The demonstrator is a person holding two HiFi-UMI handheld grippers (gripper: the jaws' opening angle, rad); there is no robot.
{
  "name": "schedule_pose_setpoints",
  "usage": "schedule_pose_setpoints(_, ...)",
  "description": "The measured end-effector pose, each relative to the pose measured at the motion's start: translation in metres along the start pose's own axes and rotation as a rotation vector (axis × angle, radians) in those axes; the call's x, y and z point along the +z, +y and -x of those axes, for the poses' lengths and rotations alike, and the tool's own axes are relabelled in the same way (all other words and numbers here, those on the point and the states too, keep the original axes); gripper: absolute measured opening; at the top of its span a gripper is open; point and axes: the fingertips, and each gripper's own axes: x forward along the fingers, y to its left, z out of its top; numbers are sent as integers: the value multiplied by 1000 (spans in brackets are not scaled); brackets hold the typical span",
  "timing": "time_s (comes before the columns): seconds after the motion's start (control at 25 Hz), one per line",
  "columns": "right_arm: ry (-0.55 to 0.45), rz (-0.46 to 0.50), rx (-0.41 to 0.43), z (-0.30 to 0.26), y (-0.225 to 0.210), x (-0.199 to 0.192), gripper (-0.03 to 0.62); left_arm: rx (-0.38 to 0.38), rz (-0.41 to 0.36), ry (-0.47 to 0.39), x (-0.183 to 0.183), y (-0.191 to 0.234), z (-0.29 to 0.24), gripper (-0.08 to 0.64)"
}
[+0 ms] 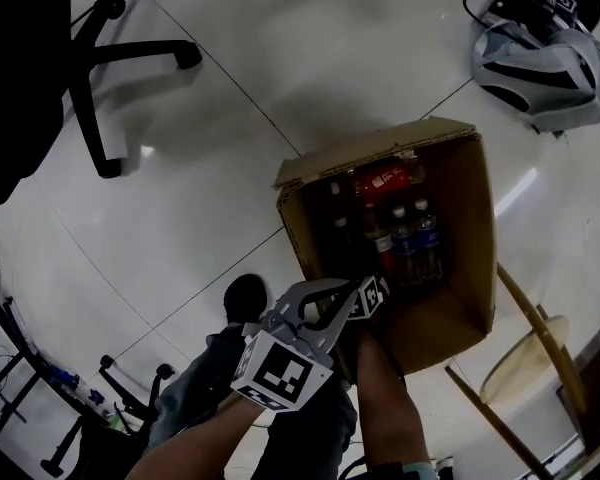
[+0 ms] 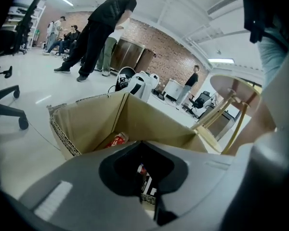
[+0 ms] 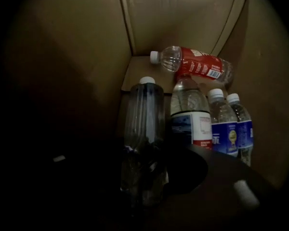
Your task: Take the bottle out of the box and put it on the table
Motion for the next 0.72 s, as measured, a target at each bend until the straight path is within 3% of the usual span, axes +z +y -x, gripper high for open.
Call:
schedule_pose_setpoints(0.16, 23, 21, 14, -9, 2, 5, 285, 1, -13, -28, 15, 7, 3, 11)
schedule_pose_setpoints(0.4, 161, 15, 88, -31, 8, 16, 307, 14, -25, -23, 10, 15, 7, 11)
schedule_pose_setpoints(0.72, 114, 5, 119, -25, 10, 22, 258, 4, -46, -49, 6, 20, 19, 11)
